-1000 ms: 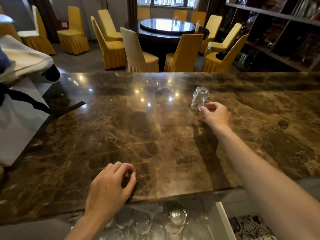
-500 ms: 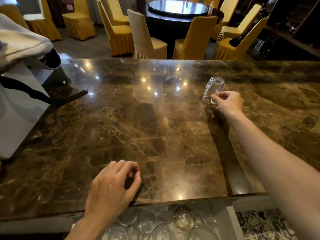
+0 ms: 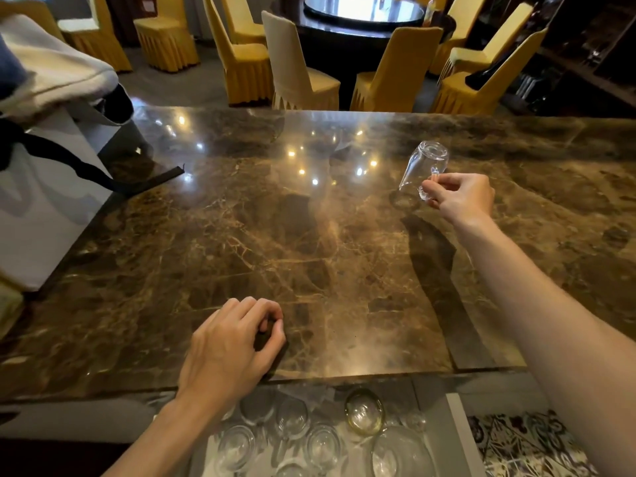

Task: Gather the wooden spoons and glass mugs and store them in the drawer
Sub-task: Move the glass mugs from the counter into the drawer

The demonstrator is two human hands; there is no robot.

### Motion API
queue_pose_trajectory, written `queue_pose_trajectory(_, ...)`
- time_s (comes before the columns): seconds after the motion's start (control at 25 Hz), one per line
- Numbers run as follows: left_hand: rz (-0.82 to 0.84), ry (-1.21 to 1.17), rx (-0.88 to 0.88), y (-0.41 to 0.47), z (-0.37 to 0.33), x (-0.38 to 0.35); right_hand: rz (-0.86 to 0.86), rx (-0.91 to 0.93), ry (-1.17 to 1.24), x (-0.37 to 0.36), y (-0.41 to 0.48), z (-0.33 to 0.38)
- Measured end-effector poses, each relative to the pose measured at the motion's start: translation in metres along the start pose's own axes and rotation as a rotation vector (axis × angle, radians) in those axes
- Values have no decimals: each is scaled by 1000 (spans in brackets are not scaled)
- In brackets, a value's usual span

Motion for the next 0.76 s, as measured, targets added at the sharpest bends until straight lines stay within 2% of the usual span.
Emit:
queue_pose_trajectory(0.2, -42, 21, -6, 18, 1, -1, 144, 92, 102, 16, -38, 29)
queue_pose_trajectory(0.48, -63, 22, -19, 14, -5, 0, 373, 119, 210, 39, -126, 33)
queue_pose_trajectory(0.76, -68, -11, -29, 14, -9, 1, 503, 171, 174, 63, -215, 29)
Point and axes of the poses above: each hand's wrist, its own y-axis towards the middle knuckle, its own x-axis out of the back of the hand, z = x × y, the point moved 2 cm from there along y, towards the middle knuckle, and after that the axes turned 2 degrees about -x, right-handed, at the moved point
